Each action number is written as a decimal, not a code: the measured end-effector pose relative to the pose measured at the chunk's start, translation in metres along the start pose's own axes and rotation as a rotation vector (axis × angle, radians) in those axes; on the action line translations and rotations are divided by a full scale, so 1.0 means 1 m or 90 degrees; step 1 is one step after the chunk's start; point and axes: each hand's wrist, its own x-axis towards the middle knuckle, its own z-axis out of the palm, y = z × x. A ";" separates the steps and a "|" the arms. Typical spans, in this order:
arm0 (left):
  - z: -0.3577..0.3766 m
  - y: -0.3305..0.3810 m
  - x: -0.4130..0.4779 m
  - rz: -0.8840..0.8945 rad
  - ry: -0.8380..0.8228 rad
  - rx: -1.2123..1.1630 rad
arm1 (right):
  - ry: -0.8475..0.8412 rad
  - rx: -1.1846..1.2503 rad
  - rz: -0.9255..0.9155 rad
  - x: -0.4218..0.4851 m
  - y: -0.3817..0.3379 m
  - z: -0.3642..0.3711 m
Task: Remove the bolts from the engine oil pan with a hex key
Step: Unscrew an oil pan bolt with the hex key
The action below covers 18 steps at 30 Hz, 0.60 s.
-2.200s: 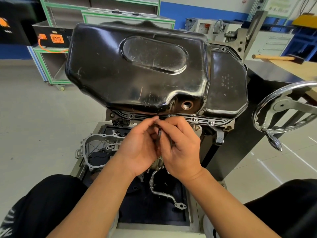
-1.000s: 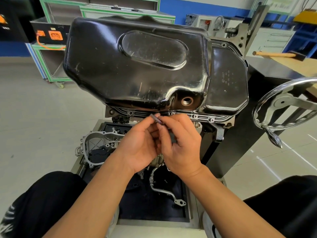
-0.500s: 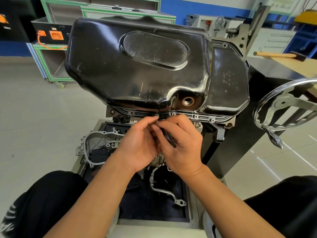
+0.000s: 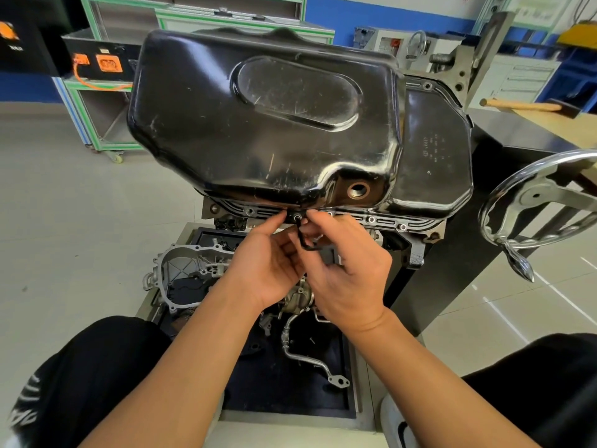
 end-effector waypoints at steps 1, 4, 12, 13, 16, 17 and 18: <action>0.001 0.001 0.000 -0.003 0.002 -0.006 | 0.002 -0.001 0.013 -0.001 -0.001 0.000; 0.003 0.002 -0.001 -0.013 0.009 -0.025 | 0.003 0.025 0.035 -0.003 -0.002 0.000; 0.008 0.004 -0.005 -0.047 0.000 -0.047 | -0.041 0.066 0.015 -0.010 0.000 0.007; 0.008 0.005 -0.006 -0.054 -0.002 -0.058 | -0.044 0.078 0.019 -0.010 0.000 0.008; 0.009 0.006 -0.008 -0.059 -0.020 -0.063 | -0.046 0.108 0.047 -0.009 -0.002 0.010; 0.010 0.007 -0.009 -0.056 -0.030 -0.061 | -0.037 0.122 0.081 -0.007 -0.004 0.010; 0.011 0.007 -0.009 -0.054 -0.040 -0.062 | -0.020 0.147 0.132 -0.006 -0.006 0.011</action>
